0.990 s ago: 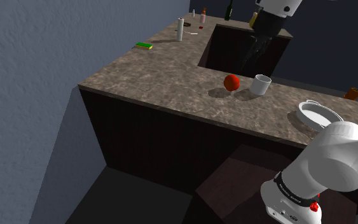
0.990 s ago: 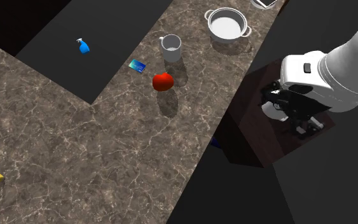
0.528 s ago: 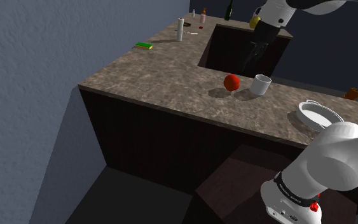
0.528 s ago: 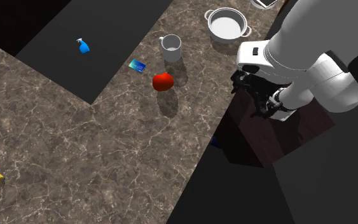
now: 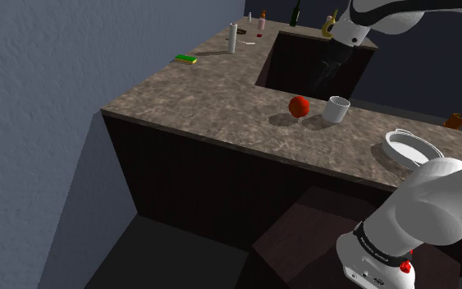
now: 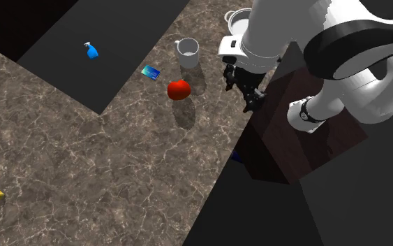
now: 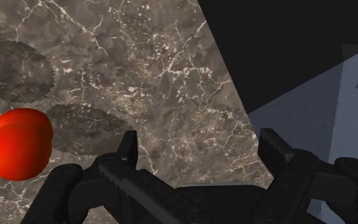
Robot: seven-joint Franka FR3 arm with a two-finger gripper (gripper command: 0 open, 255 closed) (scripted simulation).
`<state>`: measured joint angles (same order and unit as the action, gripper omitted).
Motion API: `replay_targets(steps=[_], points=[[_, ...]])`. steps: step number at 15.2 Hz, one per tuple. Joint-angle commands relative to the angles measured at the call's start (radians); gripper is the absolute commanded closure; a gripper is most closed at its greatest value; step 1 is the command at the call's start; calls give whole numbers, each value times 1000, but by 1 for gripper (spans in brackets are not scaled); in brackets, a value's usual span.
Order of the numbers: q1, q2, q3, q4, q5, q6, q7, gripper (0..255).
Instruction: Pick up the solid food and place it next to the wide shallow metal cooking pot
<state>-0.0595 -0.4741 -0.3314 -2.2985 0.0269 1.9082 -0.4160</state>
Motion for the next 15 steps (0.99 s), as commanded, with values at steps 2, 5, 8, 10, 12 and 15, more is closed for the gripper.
replay_targets(steps=[2,5,8,10,12,15], points=[[0,93,-68,38,21,44,-90,0],[3,194,-132,91,61,75,-182,0],[4,307,-191,157,121,95,-282,0],[-2,389,-224,209,172,100,-352,0],[-14,476,-251,266,230,98,-423,0],[-50,612,-272,365,323,81,-524,0]])
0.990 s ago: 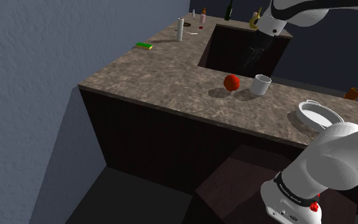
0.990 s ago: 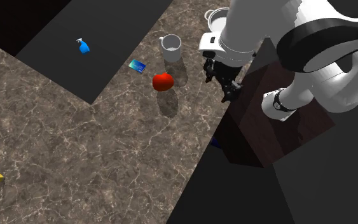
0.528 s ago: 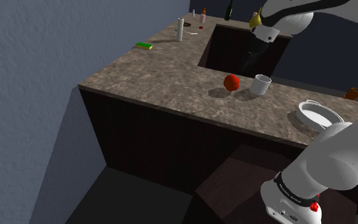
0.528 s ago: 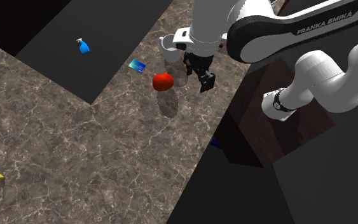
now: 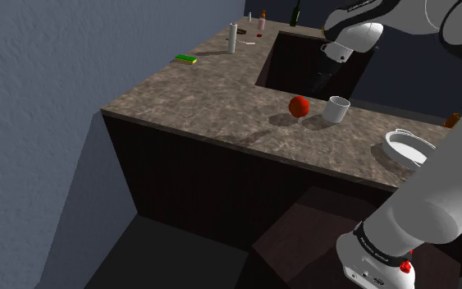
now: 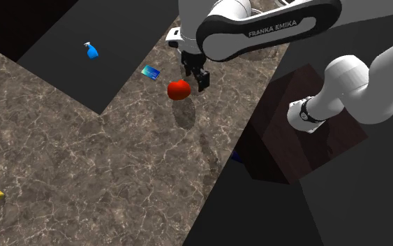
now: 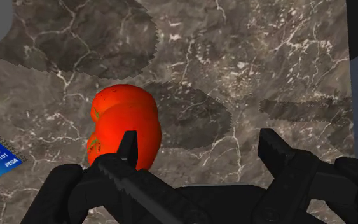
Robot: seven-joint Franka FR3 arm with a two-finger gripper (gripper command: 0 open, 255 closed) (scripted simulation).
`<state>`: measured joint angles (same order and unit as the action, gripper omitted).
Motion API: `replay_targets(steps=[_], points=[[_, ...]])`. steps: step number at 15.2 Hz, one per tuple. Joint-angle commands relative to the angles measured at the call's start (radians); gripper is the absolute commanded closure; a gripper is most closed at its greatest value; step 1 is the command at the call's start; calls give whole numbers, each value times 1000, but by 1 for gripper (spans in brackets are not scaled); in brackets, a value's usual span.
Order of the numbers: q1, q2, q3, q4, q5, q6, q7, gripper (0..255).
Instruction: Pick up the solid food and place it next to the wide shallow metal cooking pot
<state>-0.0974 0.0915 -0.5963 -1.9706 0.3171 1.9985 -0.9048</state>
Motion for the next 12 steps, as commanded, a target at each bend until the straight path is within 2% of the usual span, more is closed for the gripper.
replay_targets(steps=[1,4,5,12], points=[[-30,92,-9,73,63,-18,-66,0],[-93,228,-2,191,147,-52,-145,0],[-103,244,1,205,155,-56,-152,0],[-97,279,22,153,191,25,-174,0]])
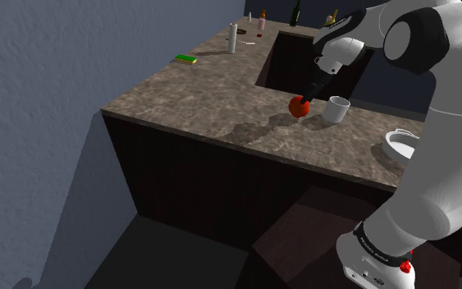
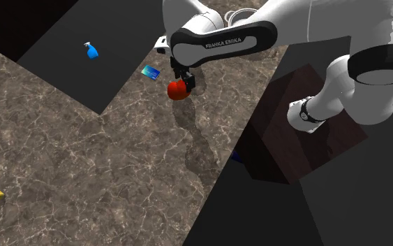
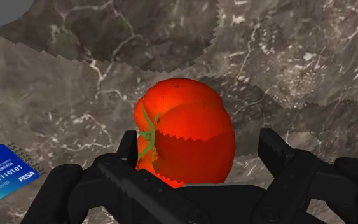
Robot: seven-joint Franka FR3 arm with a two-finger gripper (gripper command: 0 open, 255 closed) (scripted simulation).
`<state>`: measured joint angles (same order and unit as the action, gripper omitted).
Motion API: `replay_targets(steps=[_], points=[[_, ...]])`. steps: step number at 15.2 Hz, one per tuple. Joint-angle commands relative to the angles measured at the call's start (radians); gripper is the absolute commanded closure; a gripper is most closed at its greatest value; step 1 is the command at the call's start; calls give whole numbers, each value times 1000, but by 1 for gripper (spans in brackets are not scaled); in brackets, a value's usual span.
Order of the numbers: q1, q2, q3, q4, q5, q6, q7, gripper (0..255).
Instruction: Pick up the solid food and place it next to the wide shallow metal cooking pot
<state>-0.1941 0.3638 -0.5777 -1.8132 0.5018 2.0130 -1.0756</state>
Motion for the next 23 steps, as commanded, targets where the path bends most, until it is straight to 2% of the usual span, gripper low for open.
replay_targets(steps=[1,8,9,18,23], points=[[0,7,3,-5,6,11,-3,0],[0,7,3,-5,6,11,-3,0],[0,7,3,-5,6,11,-3,255],[0,7,3,-5,6,11,-3,255],[6,-24,-8,23,-21,-38,23,255]])
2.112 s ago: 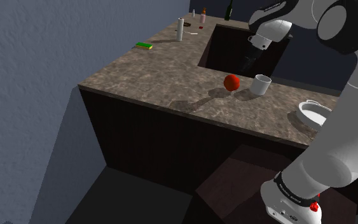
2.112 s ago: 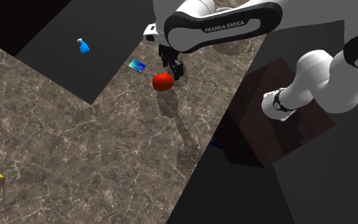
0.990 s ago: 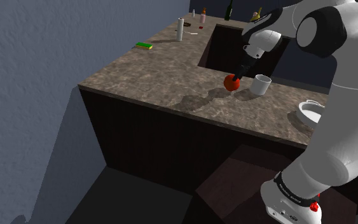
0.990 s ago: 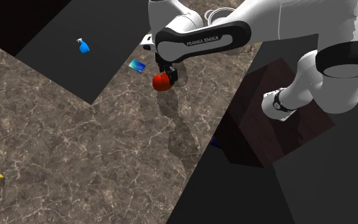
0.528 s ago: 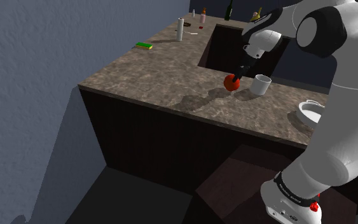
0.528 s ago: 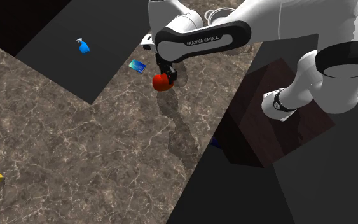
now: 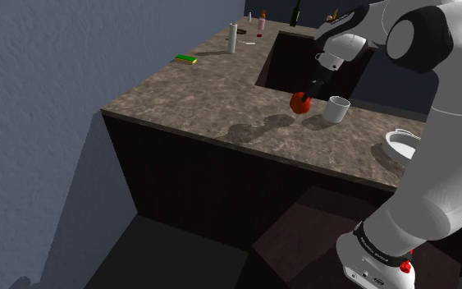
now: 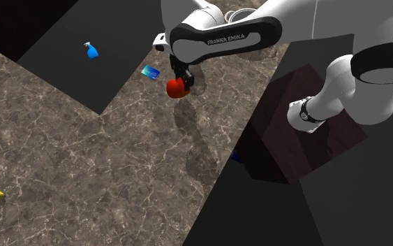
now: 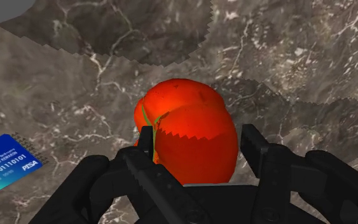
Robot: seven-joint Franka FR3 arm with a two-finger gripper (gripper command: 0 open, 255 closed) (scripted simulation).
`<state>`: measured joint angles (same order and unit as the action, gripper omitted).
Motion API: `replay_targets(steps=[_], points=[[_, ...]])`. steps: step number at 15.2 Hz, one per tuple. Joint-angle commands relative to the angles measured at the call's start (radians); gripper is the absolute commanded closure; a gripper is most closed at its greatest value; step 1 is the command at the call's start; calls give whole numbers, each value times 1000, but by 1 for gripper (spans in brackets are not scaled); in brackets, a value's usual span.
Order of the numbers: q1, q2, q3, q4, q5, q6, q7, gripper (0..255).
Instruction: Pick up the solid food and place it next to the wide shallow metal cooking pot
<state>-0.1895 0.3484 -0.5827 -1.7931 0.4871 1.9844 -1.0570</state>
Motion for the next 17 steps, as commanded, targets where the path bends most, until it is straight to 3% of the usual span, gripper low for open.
replay_targets(steps=[1,17], points=[[2,-14,-5,10,-11,-20,10,255],[5,-76,-25,146,-70,-195,83,255]])
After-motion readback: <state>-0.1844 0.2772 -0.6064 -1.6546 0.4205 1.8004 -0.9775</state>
